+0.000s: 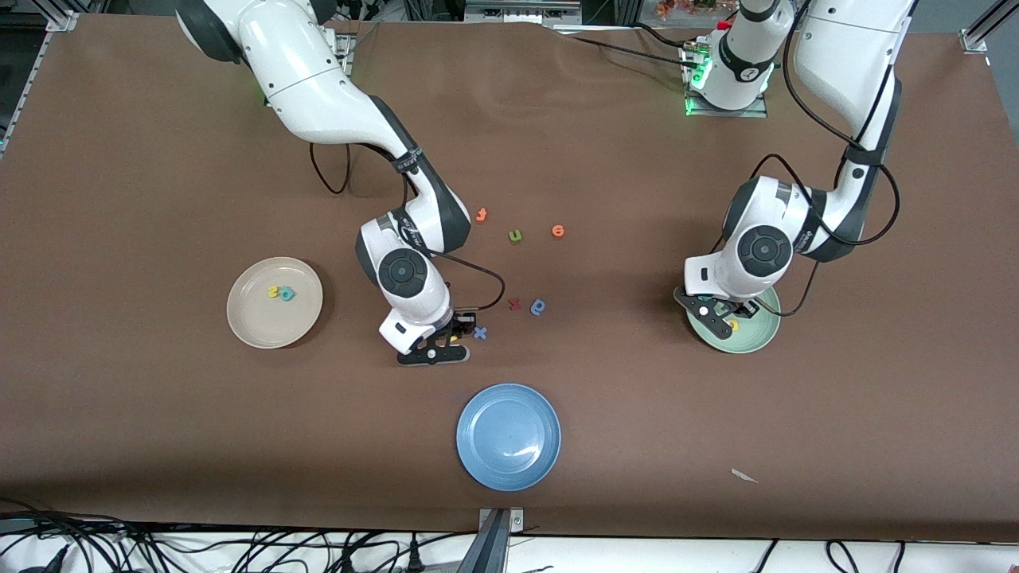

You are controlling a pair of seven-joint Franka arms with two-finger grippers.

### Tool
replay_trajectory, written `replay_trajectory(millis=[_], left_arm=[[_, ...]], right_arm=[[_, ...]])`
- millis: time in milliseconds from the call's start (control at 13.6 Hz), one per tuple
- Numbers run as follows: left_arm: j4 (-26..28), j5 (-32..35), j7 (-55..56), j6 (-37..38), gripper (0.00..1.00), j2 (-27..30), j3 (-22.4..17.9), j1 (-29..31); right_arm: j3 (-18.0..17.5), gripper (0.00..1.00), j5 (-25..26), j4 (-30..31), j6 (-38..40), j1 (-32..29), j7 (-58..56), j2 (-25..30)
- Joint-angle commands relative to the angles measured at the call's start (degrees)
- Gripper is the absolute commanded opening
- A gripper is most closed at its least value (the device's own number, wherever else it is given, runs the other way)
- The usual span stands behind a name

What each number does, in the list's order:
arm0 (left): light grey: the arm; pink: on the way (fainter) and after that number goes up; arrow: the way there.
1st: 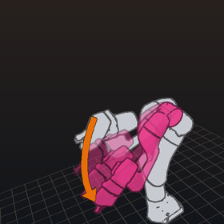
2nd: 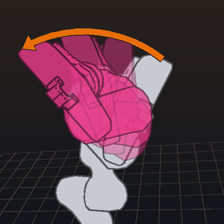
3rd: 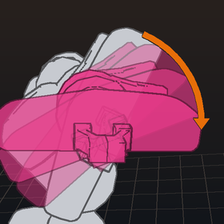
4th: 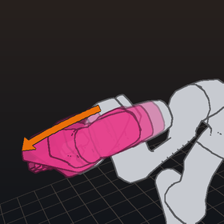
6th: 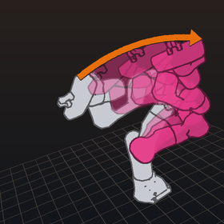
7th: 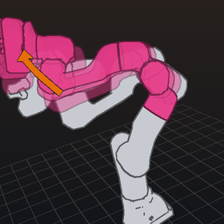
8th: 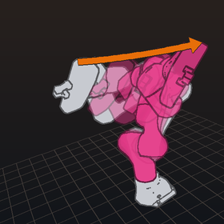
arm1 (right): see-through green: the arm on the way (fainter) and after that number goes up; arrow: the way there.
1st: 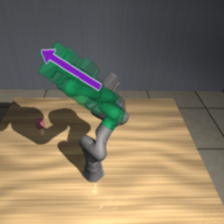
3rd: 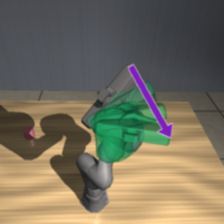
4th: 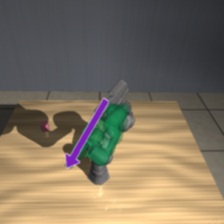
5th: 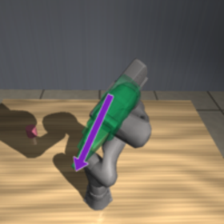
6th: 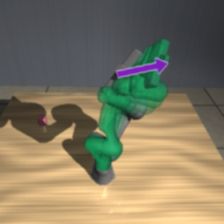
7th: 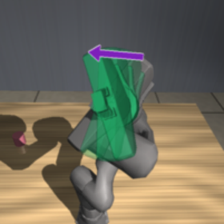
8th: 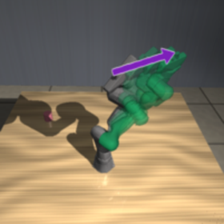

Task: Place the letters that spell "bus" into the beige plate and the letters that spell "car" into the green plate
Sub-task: 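Place the teal r on the green plate with the left gripper, then place the yellow u on the beige plate with the right gripper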

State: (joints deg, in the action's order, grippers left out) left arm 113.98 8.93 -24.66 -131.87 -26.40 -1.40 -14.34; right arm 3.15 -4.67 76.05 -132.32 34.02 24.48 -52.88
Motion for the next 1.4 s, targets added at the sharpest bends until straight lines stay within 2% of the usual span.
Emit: replay_trajectory(millis=[0, 147, 294, 368, 515, 589, 810, 957, 1031, 1178, 1325], left_arm=[[0.29, -2.51, -0.57, 4.06, 1.00, 5.82, -0.18, -0.34], [-3.48, -7.14, 0.74, 9.93, 1.00, 7.58, -0.09, -0.08], [-6.92, -10.15, 5.82, 14.34, 1.00, 9.77, 0.61, 0.10], [-7.71, -10.16, 10.98, 16.19, 1.00, 11.70, 2.44, 0.36], [-7.72, -9.89, 22.67, 18.13, 1.00, 16.61, 8.05, 6.22], [-7.63, -9.89, 24.46, 19.79, 1.00, 19.16, 10.00, 9.03], [-7.11, -10.33, 24.30, 20.95, 1.00, 27.78, 9.93, 14.24], [-7.11, -10.16, 24.30, 23.40, 1.00, 31.48, 9.06, 15.30], [-7.45, -10.33, 24.13, 24.28, 1.00, 32.36, 6.62, 14.61], [-9.29, -10.77, 24.13, 28.93, 1.00, 31.94, 5.98, 14.51], [-15.94, -11.47, 24.65, 36.29, 1.00, 29.66, 5.80, 12.68]], right_arm=[[0.28, 0.30, -1.30, -0.91, 0.83, 0.52, 0.39, -0.47], [0.19, 0.21, -1.30, 0.32, 0.83, 0.52, 0.74, 0.23], [0.02, 0.17, -1.39, 3.12, 1.27, -0.35, 0.57, 3.29], [0.02, 0.16, -1.39, 5.14, 1.71, -0.79, 0.22, 5.40], [-0.25, 0.15, -1.13, 8.31, 3.98, -2.63, -0.92, 9.44], [-0.25, 0.15, -1.04, 10.85, 6.26, -3.95, -3.89, 12.25], [-0.25, 0.13, -0.34, 24.45, 6.81, -9.74, -14.78, 22.79], [-0.25, 0.13, 0.80, 30.35, 6.90, -13.96, -19.97, 27.19], [-0.25, 0.13, 2.90, 33.17, 6.90, -16.94, -23.31, 29.13], [-0.25, 0.13, 7.29, 37.40, 6.37, -22.65, -28.59, 31.16], [-0.25, 0.13, 9.24, 38.91, 6.02, -26.44, -29.14, 31.43]])
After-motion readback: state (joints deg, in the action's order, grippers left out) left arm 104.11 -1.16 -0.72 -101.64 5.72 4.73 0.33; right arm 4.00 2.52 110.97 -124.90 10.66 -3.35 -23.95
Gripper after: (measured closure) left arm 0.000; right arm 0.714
